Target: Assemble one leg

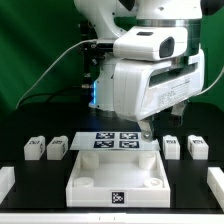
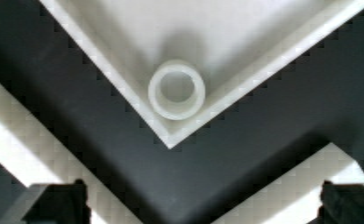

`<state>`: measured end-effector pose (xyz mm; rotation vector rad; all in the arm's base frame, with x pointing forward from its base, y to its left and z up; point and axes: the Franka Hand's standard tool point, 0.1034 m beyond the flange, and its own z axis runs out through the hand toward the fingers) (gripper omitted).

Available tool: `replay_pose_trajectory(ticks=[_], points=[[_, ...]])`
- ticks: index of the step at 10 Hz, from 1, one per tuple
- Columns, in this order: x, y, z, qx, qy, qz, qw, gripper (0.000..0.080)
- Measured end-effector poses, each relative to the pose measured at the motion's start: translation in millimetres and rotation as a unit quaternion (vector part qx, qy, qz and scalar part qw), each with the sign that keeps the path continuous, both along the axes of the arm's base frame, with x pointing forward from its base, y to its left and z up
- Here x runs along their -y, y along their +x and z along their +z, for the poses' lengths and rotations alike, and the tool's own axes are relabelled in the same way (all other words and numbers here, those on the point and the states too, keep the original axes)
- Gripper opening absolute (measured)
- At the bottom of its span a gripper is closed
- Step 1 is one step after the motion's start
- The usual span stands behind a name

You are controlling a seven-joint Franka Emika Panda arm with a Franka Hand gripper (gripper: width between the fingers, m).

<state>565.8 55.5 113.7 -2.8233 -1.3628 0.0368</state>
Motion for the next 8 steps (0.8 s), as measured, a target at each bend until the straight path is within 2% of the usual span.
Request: replay_pose_trajectory(ticks=[8], points=[[-0.5, -3.2, -2.6, 0.007, -0.001, 0.015, 1.000, 0.0649]])
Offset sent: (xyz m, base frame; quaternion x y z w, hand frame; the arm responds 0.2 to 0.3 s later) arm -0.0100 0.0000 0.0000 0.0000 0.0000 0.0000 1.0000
